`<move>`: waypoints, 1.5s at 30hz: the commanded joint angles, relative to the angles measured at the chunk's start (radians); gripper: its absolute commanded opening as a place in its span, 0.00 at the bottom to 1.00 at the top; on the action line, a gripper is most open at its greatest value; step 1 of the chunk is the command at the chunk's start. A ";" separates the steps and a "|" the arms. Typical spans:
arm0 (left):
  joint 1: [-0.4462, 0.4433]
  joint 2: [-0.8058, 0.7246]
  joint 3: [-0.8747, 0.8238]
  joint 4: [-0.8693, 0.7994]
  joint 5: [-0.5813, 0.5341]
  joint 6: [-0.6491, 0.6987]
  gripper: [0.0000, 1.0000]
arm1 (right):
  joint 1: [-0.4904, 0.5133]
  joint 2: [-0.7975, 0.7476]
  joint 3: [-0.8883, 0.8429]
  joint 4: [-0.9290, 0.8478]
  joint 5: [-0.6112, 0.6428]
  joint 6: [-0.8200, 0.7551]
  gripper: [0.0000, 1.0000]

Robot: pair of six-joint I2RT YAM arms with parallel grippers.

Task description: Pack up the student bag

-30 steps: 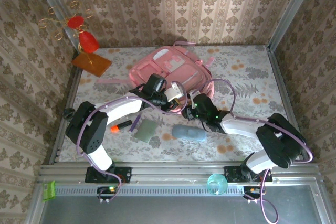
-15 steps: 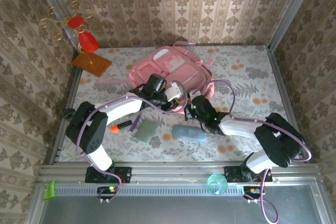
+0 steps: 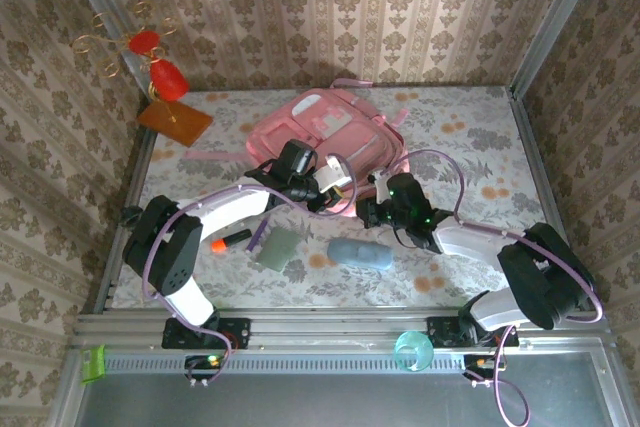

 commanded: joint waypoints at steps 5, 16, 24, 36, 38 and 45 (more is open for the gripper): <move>0.012 -0.054 0.004 0.012 0.025 0.013 0.00 | -0.035 0.012 -0.019 0.020 -0.102 0.015 0.14; 0.011 -0.051 0.005 0.009 0.019 0.011 0.00 | -0.044 0.018 -0.012 0.030 -0.119 0.025 0.17; 0.011 -0.049 0.004 0.007 0.013 0.013 0.00 | -0.047 0.009 -0.017 0.031 -0.103 0.027 0.06; 0.013 -0.055 -0.006 -0.023 -0.044 0.043 0.00 | -0.047 -0.127 -0.054 -0.153 0.295 0.083 0.00; 0.013 -0.056 -0.009 -0.032 -0.054 0.063 0.00 | -0.048 -0.148 -0.053 -0.195 0.345 0.073 0.00; 0.017 -0.073 -0.035 -0.048 -0.097 0.115 0.00 | -0.078 -0.147 -0.005 -0.349 0.481 0.063 0.00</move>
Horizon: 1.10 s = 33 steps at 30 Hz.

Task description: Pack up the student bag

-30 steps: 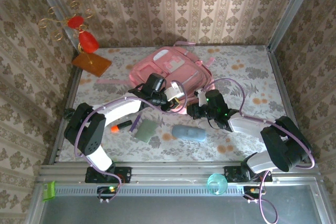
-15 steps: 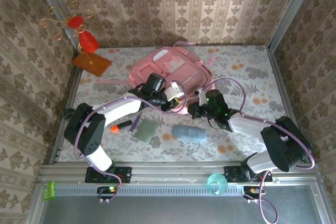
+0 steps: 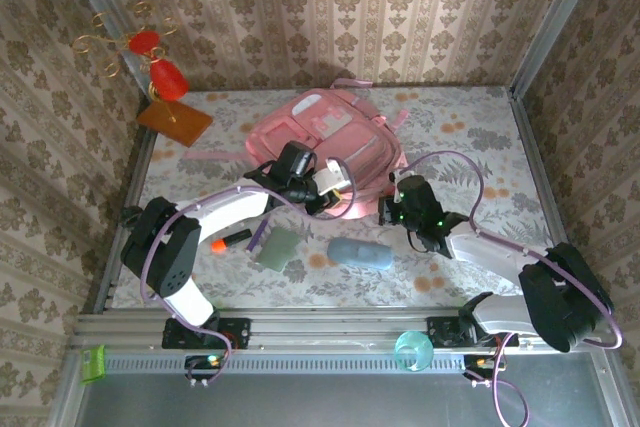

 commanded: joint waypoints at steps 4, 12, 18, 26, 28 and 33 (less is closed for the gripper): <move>0.025 -0.066 -0.029 -0.080 -0.095 0.094 0.00 | -0.102 -0.010 0.047 -0.200 0.201 0.009 0.00; 0.057 -0.032 -0.017 -0.167 -0.087 0.117 0.14 | -0.110 -0.072 -0.021 -0.010 -0.108 -0.010 0.00; 0.037 -0.059 -0.005 -0.126 -0.026 0.046 0.51 | -0.070 -0.097 -0.045 0.009 -0.176 -0.010 0.00; -0.100 0.003 0.071 -0.022 -0.073 0.022 0.64 | -0.015 -0.110 -0.054 0.042 -0.199 0.007 0.00; -0.127 0.067 0.139 -0.062 -0.103 0.042 0.64 | -0.004 -0.114 -0.054 0.043 -0.202 0.013 0.00; -0.154 0.185 0.251 -0.115 -0.143 0.065 0.62 | 0.006 -0.127 -0.067 0.057 -0.206 0.031 0.00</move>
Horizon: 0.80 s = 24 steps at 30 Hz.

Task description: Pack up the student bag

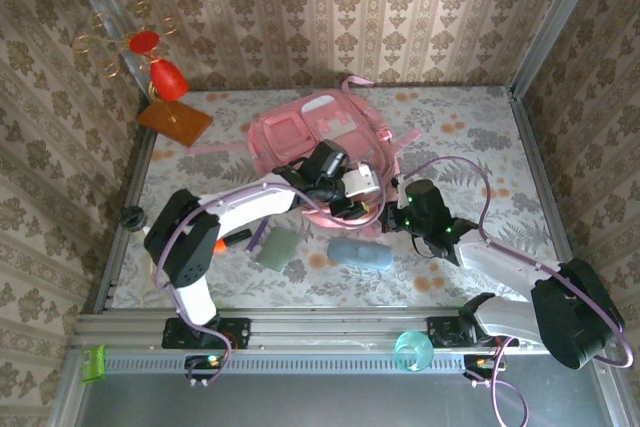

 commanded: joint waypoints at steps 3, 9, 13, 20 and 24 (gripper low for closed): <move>-0.003 0.073 0.059 -0.062 -0.021 0.031 0.58 | 0.013 -0.032 -0.017 0.068 -0.030 0.033 0.00; 0.014 0.097 0.067 -0.095 0.006 0.058 0.23 | 0.013 -0.040 -0.013 0.021 0.041 0.035 0.00; 0.039 0.074 0.051 -0.116 0.035 0.122 0.01 | -0.006 -0.025 0.019 -0.086 0.148 0.049 0.00; 0.050 0.021 0.013 -0.143 0.101 0.237 0.00 | -0.017 0.008 0.072 -0.186 0.291 0.062 0.00; 0.057 -0.002 -0.001 -0.176 0.081 0.326 0.00 | -0.056 0.020 0.099 -0.225 0.332 0.062 0.00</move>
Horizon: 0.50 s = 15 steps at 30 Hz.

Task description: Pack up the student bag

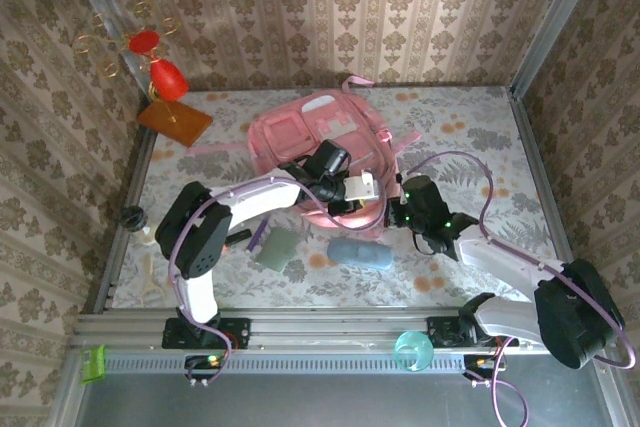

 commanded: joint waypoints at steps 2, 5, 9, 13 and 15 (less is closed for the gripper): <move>0.038 -0.076 -0.039 -0.112 -0.010 0.131 0.00 | -0.074 0.023 0.038 -0.101 0.169 0.017 0.00; 0.046 -0.101 -0.054 -0.115 -0.006 0.155 0.00 | -0.101 0.038 0.051 -0.111 0.175 0.009 0.00; 0.062 -0.137 -0.094 -0.101 -0.007 0.178 0.00 | -0.109 0.047 0.063 -0.105 0.174 -0.008 0.00; 0.099 -0.181 -0.150 -0.066 0.006 0.190 0.00 | -0.108 0.080 0.063 -0.026 0.016 -0.065 0.00; 0.117 -0.197 -0.165 -0.052 0.038 0.190 0.00 | -0.107 0.098 0.049 0.048 -0.162 -0.100 0.00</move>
